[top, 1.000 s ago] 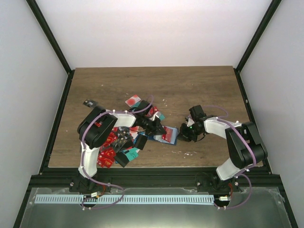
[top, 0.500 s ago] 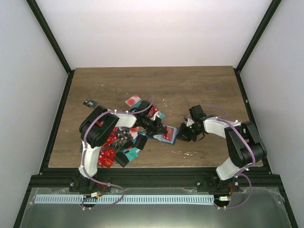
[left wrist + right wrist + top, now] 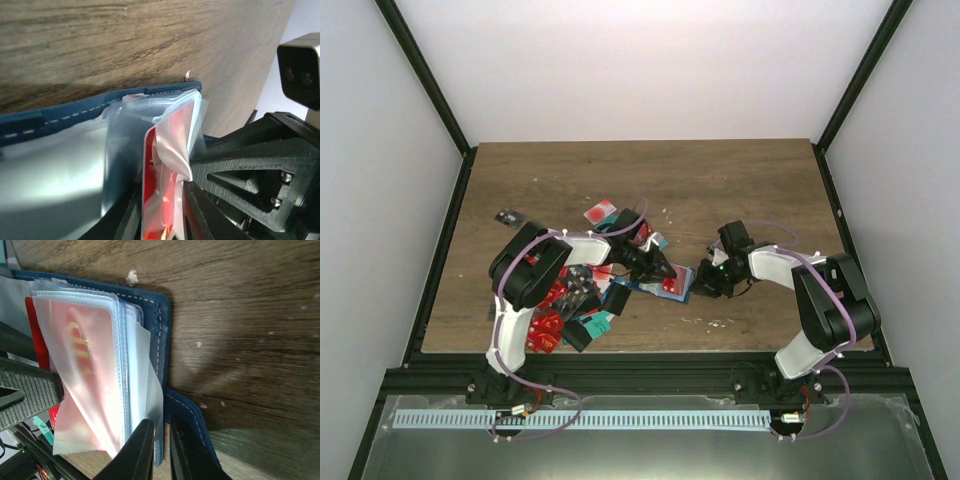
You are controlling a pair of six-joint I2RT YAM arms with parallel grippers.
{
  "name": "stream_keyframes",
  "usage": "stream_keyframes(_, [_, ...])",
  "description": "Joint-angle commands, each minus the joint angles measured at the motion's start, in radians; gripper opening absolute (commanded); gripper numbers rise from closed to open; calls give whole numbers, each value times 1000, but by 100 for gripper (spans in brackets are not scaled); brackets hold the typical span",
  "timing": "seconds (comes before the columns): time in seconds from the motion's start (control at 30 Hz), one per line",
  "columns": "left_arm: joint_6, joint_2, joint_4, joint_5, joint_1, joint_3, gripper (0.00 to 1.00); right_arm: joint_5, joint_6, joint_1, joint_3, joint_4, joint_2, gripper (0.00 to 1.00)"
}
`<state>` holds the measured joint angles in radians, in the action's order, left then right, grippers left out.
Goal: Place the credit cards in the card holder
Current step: Insert the credit card into the card holder.
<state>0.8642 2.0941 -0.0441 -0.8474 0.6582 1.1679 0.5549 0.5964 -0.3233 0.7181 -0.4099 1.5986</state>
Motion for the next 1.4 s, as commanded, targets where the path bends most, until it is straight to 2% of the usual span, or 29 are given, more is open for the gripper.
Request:
stream_keyframes(0.0, [-52,-33,-153,125,10,2,27,-154,-19,-20,-60,14,110,13])
stream_keyframes(0.13, [-58,-72,-193,155,11,-15,33,-153,-17,-21,-67,18,110,13])
stream_keyframes(0.47, [-82,-114,-355,209,22,44,58,-160,-20,-21,-56,19,108,13])
stream_keyframes(0.63, [-82,-135,-412,239,26,52,63,-147,-17,-21,-57,22,109,13])
stream_keyframes(0.77, [-74,-116,-415,243,36,59,63,-145,-21,-20,-59,28,114,13])
stream_keyframes(1.13, [-61,-22,-587,321,69,257,63,-135,-24,-20,-27,20,139,12])
stream_keyframes(1.37, [-40,24,-601,312,74,335,63,-143,-30,-21,-26,22,148,12])
